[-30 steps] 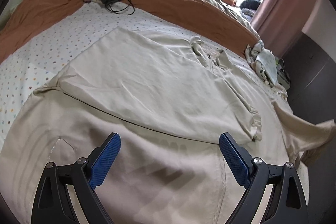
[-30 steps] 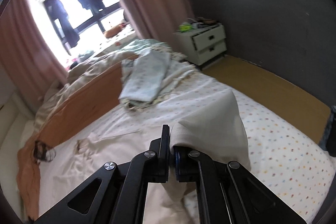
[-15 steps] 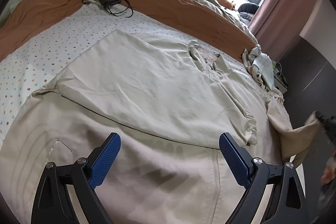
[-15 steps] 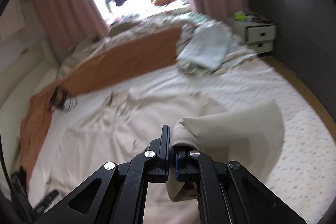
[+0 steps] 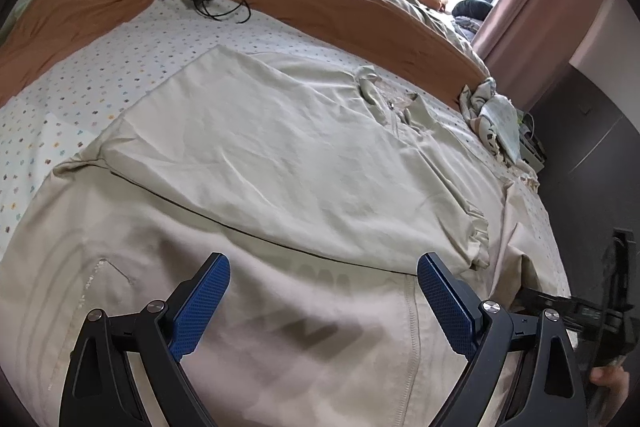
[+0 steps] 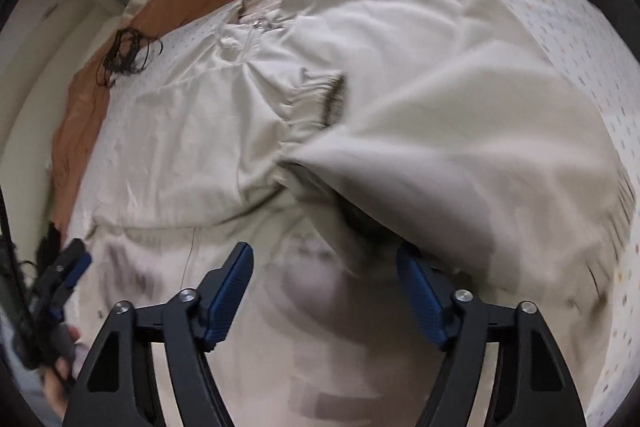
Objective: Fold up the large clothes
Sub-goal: 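Lay the folded side onto the coat body and open the right tool, then grasp the coat sleeve cuff with the right tool and lift it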
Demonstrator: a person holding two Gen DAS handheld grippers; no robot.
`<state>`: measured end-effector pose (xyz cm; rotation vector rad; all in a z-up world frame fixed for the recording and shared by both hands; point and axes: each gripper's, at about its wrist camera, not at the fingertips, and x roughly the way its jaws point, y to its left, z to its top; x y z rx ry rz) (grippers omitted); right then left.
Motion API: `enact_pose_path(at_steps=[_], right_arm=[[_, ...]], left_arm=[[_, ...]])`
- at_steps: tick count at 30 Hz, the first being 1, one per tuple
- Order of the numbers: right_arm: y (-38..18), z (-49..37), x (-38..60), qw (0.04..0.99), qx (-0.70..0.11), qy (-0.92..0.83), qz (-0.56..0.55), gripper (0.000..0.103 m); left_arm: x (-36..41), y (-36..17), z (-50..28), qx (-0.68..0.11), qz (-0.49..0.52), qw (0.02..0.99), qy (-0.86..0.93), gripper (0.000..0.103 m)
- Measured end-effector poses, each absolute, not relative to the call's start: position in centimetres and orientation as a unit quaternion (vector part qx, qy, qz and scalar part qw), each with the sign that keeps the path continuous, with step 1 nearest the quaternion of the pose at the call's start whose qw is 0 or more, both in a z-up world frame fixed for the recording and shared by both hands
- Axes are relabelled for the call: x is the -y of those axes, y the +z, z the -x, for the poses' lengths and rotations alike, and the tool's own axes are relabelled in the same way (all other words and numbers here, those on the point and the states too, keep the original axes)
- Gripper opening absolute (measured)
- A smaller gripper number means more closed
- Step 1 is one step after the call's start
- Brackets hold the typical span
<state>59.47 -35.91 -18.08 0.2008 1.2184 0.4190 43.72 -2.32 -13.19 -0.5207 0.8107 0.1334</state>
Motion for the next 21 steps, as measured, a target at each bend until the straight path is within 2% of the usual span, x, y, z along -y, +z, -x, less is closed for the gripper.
enact_pose_path(at_steps=[6,11,21], right_arm=[[-14.0,-57.1,43.5,0.816,-0.525,0.199,-0.134,0.075],[-11.6,-56.1,51.4,0.850,-0.484,0.133,-0.159,0.075],[-13.4,-56.0,62.5,0.862,-0.449,0.012,-0.233,0.075]], left_arm=[[2.9,-12.8,-43.7,-0.386,0.252,0.886,0.053,0.095],[3.3,-11.9,-43.3,-0.371,0.250,0.893,0.052,0.095],[4.7,-11.1,-43.6,-0.370,0.240,0.897,0.036,0.095]])
